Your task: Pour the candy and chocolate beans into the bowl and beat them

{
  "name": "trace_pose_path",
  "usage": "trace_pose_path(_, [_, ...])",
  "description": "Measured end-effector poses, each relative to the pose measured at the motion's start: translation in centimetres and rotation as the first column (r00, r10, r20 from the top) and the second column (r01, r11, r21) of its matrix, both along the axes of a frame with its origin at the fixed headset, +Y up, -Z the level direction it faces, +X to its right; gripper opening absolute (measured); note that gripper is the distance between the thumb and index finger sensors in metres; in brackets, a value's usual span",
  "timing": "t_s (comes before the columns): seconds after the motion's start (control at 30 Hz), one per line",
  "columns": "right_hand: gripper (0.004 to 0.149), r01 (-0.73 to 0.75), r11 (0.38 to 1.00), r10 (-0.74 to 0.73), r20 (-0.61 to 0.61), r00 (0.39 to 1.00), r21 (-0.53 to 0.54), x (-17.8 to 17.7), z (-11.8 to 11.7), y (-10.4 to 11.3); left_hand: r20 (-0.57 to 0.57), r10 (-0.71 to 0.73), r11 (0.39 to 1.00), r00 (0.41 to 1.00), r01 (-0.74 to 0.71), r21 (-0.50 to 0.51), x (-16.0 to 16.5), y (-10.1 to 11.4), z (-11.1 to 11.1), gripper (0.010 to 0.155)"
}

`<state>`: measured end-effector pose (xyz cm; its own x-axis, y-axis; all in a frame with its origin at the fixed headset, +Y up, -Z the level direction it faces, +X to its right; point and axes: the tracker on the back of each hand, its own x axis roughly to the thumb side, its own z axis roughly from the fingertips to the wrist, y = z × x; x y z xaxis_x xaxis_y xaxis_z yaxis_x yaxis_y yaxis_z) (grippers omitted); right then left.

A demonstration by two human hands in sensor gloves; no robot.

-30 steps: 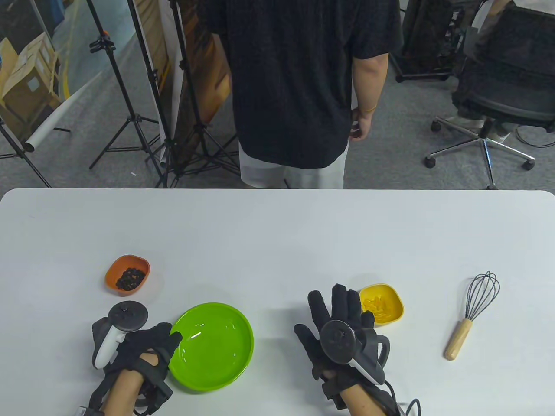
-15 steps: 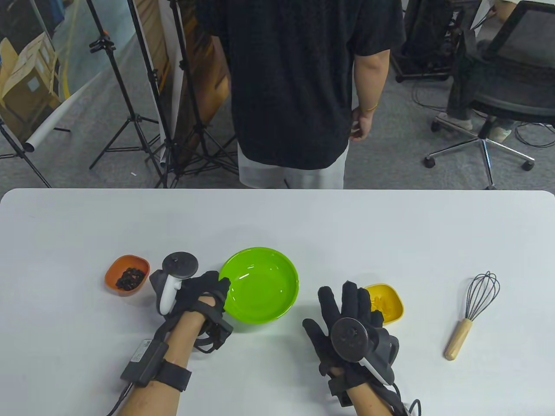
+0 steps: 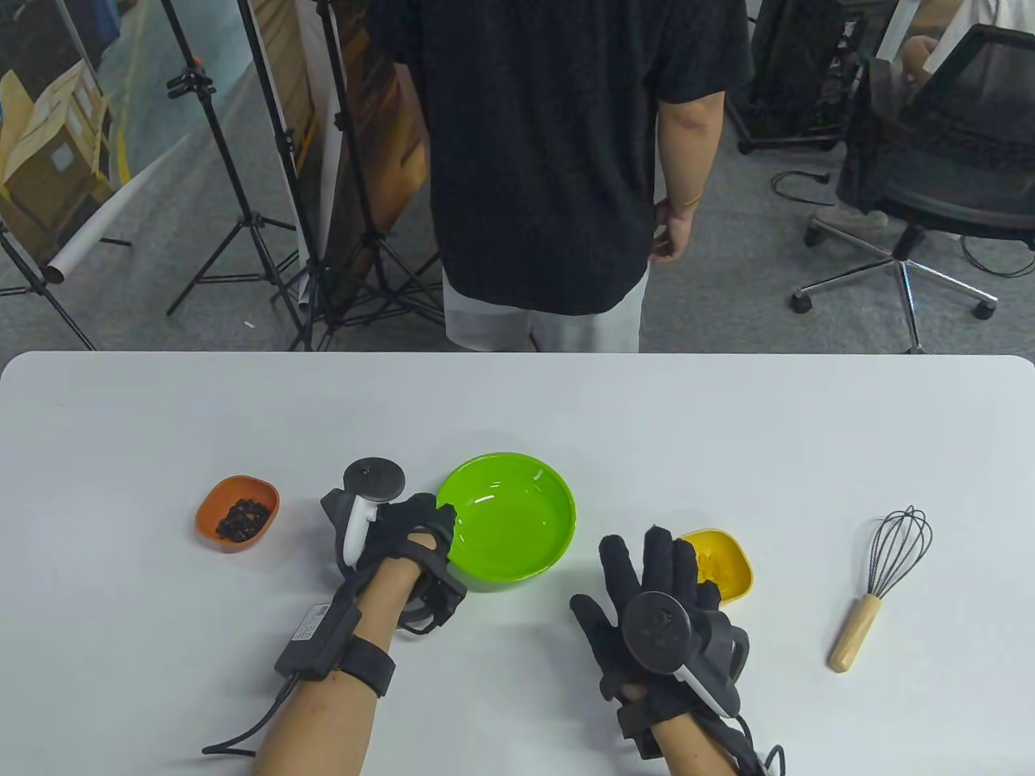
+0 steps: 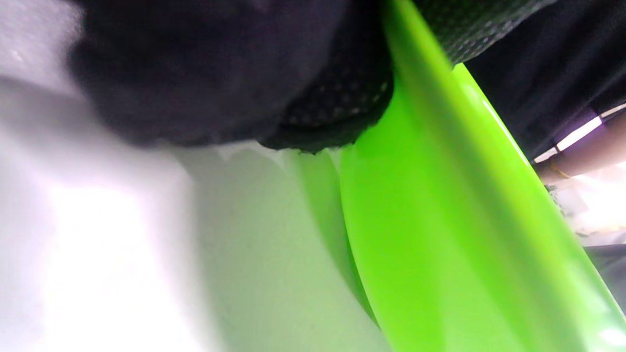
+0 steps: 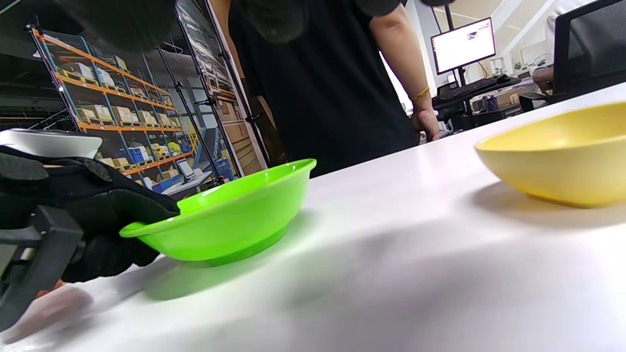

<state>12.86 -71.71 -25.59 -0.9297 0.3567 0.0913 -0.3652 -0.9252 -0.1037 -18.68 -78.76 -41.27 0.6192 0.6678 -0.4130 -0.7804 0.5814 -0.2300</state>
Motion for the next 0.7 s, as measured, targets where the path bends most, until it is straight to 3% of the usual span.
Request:
trace_pose_path(0.3, [0.075,-0.011,1.000,0.011,-0.005,1.000,-0.005,-0.1,0.0,0.0,0.011,-0.011,1.000,1.000,0.011,-0.015,0.0,-0.2,0.0,0.052])
trace_pose_path(0.43, [0.075,-0.012,1.000,0.012,-0.009,1.000,-0.003,-0.2,0.1,0.0,0.043,-0.057,0.998,0.997,0.058,-0.022,-0.3,0.3,0.3,0.070])
trace_pose_path(0.7, [0.075,-0.004,1.000,0.004,-0.016,1.000,-0.005,-0.3,0.3,0.0,-0.056,-0.163,0.980,0.985,0.168,0.101,-5.4,4.0,2.8,0.082])
